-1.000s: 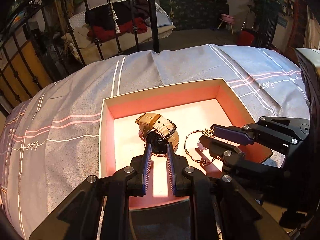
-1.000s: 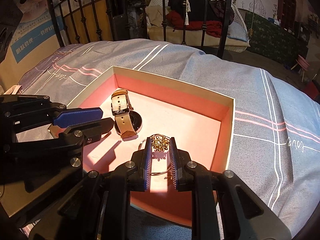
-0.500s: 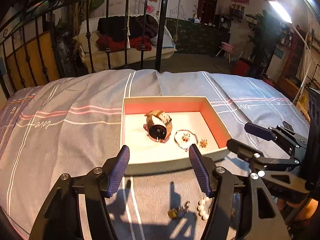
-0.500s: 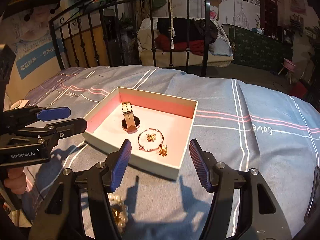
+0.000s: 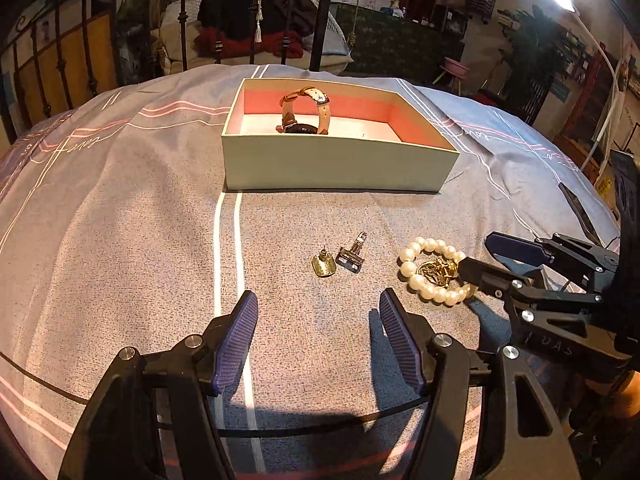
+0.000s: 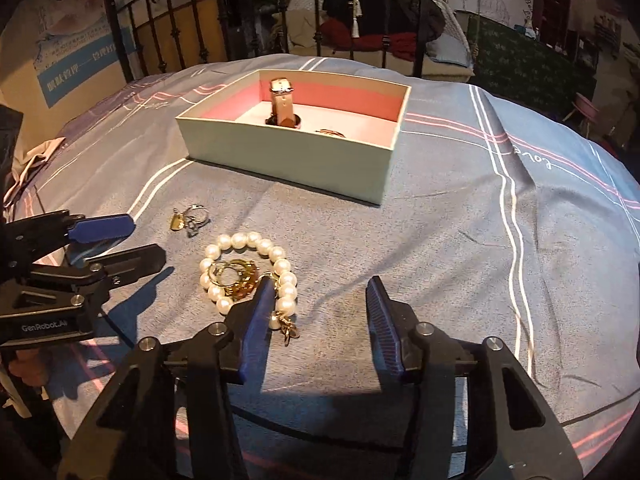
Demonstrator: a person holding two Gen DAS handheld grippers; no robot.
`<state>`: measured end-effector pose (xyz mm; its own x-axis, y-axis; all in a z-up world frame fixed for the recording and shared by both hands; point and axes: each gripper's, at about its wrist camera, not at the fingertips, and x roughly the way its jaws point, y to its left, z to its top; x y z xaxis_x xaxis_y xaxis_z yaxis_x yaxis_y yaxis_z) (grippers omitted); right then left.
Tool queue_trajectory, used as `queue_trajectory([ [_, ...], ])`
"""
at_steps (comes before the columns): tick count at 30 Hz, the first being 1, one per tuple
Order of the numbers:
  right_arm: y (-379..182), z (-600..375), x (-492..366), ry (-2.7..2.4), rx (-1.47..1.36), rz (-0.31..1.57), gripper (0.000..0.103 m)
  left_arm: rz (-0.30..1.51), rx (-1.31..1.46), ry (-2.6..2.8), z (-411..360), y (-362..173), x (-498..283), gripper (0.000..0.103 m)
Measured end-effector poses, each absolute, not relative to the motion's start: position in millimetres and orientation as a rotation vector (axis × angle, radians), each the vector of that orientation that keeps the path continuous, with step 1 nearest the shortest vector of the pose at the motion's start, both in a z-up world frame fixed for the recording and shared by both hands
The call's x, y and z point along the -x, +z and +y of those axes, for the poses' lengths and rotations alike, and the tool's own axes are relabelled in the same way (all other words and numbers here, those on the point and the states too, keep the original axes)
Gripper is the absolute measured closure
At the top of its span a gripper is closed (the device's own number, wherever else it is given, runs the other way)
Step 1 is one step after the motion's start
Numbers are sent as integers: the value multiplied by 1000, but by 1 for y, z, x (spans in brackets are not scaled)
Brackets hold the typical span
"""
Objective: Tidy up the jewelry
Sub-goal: 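Grasp the pearl bracelet with the right tool while the left tool grasps a gold earring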
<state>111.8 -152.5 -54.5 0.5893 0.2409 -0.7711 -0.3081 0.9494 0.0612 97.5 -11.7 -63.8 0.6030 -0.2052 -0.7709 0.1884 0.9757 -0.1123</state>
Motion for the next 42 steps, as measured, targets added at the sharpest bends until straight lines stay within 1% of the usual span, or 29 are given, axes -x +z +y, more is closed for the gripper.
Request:
queue_trajectory([
  [3, -58, -161, -115, 319, 66, 903, 68, 888, -16, -231, -16, -67, -96, 41],
  [10, -56, -155, -113, 339, 95, 891, 68, 886, -21, -223, -16, -69, -106, 41],
  [20, -60, -171, -103, 377, -21, 859, 68, 886, -79, -202, -23, -71, -117, 41],
  [23, -60, -169, -103, 377, -14, 861, 68, 886, -87, -205, -25, -72, -122, 41],
  [26, -60, -166, -103, 378, 2, 866, 68, 880, -95, -224, -26, -76, -125, 41],
  [28, -60, -164, -103, 391, 15, 873, 63, 865, -101, -232, -26, -78, -123, 39],
  [31, -61, -158, -101, 387, 47, 868, 63, 859, -106, -232, -27, -78, -122, 39],
  [32, -61, -158, -100, 383, 53, 864, 65, 858, -106, -232, -28, -79, -122, 39],
  [34, -60, -157, -98, 392, 51, 858, 76, 856, -100, -236, -27, -79, -121, 39],
  [35, -60, -155, -96, 393, 55, 854, 83, 855, -97, -238, -27, -79, -121, 39],
  [36, -59, -154, -94, 396, 63, 849, 93, 853, -95, -239, -27, -79, -120, 39],
  [39, -57, -149, -89, 400, 80, 838, 93, 850, -88, -244, -25, -79, -118, 40],
  [42, -47, -152, -85, 403, 36, 802, 93, 846, -73, -252, -23, -78, -117, 40],
])
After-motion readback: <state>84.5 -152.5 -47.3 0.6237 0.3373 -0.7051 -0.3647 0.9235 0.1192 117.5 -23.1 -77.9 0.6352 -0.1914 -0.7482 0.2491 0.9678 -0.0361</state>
